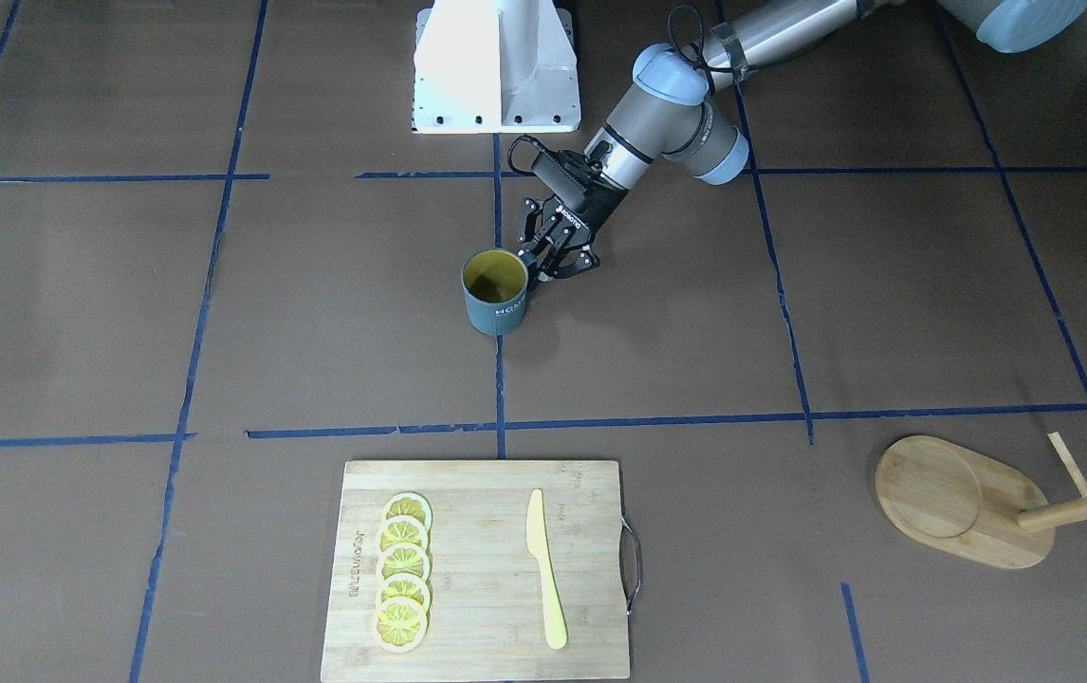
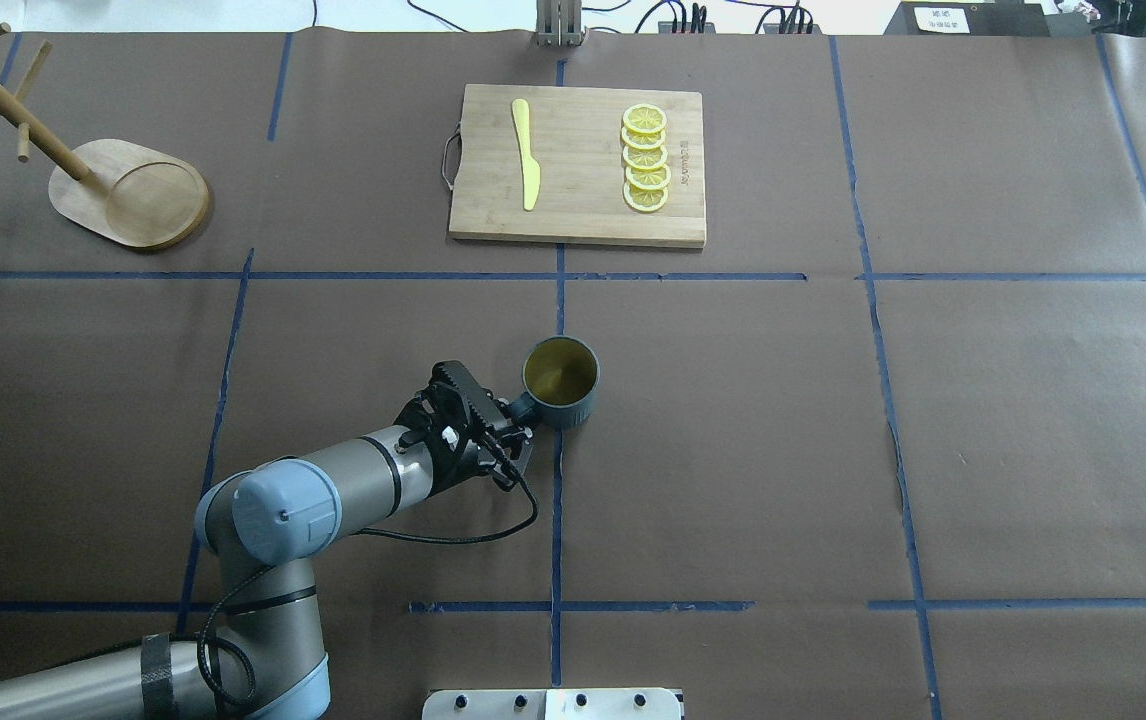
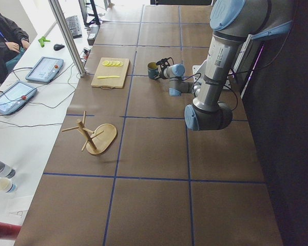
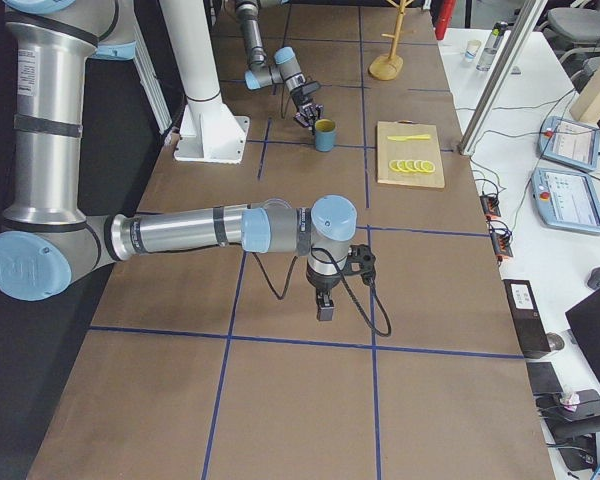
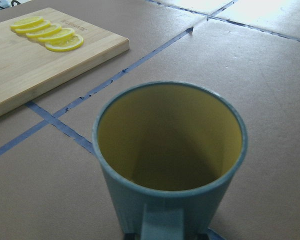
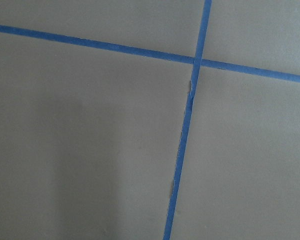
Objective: Hang cup on storage rack
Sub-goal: 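Lift the teal mug with the left gripper and carry it toward the wooden rack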
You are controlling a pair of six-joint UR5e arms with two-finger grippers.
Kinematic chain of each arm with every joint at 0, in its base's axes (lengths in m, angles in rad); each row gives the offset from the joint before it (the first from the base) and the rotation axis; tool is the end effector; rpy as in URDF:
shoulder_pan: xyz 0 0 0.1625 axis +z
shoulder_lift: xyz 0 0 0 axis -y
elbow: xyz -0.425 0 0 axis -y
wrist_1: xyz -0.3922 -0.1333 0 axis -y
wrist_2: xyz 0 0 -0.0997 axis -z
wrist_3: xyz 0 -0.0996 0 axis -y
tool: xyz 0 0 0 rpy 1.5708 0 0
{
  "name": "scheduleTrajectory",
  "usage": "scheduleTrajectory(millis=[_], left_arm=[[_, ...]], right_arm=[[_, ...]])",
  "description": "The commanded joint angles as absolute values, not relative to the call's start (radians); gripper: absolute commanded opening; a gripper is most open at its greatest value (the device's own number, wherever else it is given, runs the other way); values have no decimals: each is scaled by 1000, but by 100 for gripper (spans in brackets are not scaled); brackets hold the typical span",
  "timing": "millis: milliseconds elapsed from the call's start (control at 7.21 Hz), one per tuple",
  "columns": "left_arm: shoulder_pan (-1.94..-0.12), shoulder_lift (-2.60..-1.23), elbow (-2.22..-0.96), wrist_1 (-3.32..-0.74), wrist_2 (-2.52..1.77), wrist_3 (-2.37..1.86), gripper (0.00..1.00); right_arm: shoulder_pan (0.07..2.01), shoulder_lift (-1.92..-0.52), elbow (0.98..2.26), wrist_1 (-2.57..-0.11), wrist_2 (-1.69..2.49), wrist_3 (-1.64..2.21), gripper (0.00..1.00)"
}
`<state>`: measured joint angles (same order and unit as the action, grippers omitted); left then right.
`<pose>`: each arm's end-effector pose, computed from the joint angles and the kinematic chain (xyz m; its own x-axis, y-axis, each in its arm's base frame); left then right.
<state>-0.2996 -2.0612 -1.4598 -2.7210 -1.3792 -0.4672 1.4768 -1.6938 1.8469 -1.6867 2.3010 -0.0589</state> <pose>0.5917 -0.3421 0.2966 0.4387 0.7818 -0.4430 0.1772 0.4080 0.8956 0.0255 -0.4422 0.5949 0.7326 -0.1530 0.6632 0.1372 0.9876 0.0764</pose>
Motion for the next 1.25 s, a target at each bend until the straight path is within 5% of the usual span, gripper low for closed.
scheduleTrajectory(millis=[0,693,1109], left_arm=[[-301,-2060,-1466,-2762,-1379,-583,0],[-408,-2057,-1541,-2764,-1387,-1271,0],[-622,-2049,-1551,-2757,-1597,-1795,0]], right_arm=[[1476,-1694,1847,-1686,2301,-58,100],[1477,-1695,1847,-1686,2303,-60,100],[1477,-1694,1853,-1686,2303,-60,100]])
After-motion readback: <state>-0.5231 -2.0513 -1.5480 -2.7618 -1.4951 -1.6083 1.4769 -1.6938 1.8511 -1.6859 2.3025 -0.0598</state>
